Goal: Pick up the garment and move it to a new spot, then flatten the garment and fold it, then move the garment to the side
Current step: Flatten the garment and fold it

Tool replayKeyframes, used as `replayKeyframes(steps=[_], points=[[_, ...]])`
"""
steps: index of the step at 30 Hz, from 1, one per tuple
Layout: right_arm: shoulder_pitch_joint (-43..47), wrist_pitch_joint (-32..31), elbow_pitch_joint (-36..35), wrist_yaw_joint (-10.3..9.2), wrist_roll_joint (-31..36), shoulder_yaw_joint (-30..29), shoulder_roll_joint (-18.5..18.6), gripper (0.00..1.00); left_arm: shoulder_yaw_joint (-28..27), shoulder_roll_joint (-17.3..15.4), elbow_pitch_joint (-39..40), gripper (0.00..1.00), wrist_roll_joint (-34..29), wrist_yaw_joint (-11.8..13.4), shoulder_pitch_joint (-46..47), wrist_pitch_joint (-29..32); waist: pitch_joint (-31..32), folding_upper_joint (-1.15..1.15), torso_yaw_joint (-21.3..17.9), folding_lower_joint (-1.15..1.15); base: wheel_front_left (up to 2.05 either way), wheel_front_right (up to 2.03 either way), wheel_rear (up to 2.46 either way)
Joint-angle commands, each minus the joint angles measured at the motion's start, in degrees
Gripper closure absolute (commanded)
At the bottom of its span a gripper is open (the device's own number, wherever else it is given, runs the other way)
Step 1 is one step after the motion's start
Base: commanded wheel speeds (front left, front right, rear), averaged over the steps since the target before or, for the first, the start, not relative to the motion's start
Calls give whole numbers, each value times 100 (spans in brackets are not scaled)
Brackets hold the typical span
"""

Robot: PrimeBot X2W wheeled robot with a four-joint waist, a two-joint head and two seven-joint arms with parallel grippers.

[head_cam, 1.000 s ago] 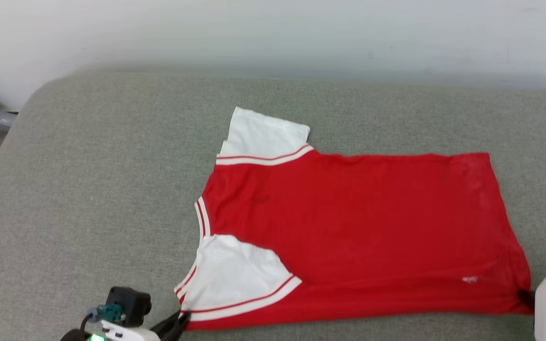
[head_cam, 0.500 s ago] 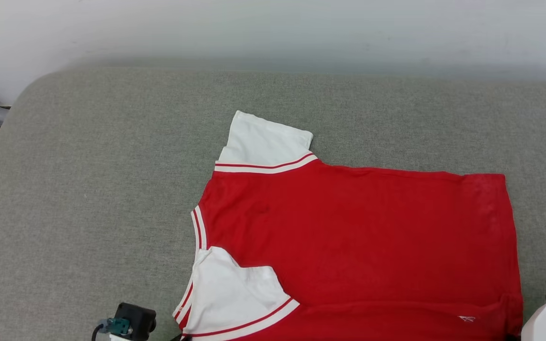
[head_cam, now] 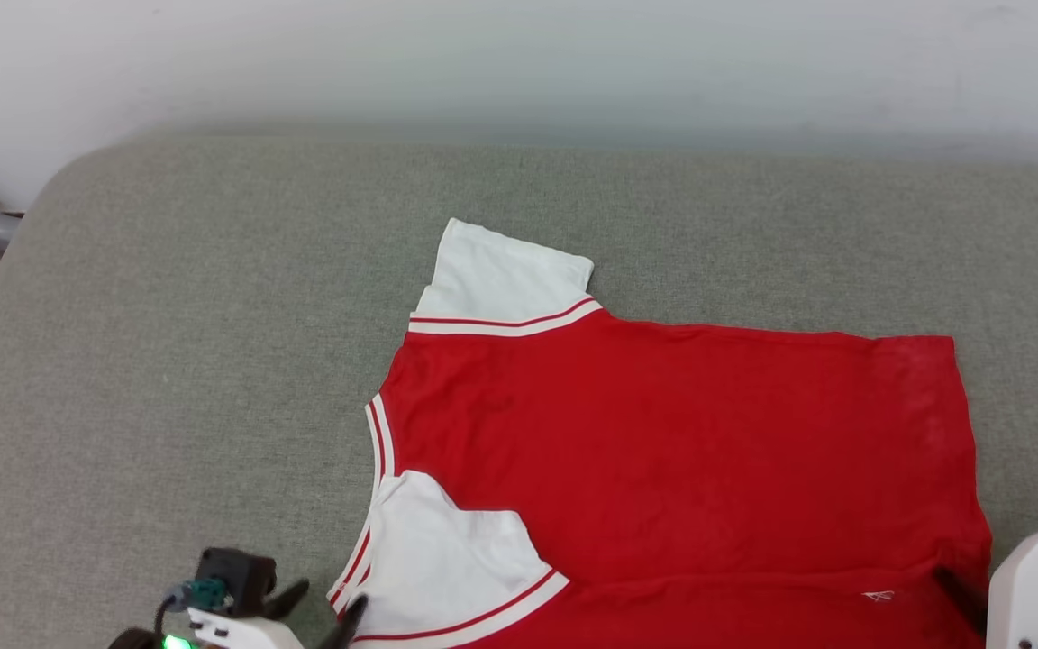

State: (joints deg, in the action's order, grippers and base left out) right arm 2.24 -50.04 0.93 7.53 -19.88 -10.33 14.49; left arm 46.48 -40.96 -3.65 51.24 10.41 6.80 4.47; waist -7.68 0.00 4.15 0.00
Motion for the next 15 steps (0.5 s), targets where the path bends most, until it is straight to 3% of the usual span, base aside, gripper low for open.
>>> replayKeyframes(steps=[1, 8, 10, 15], points=[[-184, 254, -124, -9, -68, 75, 116, 0, -143, 52, 32, 0, -68, 97, 98, -258, 103, 0, -27, 0, 0, 0, 0], [-469, 1172, -534, -8, -99, 328, 360, 0, -554, 102, 250, 0, -441, 372, 321, -1218, 325, 0, -98, 0, 0, 0, 0], [-591, 1826, -685, -8, -108, 437, 379, 0, -739, 157, 373, 0, -665, 537, 410, -1668, 405, 0, -137, 0, 0, 0, 0], [-646, 3095, -785, -7, -39, 516, 159, 0, -1064, 444, 547, 0, -1014, 637, 446, -1941, 427, 0, -173, 0, 0, 0, 0]])
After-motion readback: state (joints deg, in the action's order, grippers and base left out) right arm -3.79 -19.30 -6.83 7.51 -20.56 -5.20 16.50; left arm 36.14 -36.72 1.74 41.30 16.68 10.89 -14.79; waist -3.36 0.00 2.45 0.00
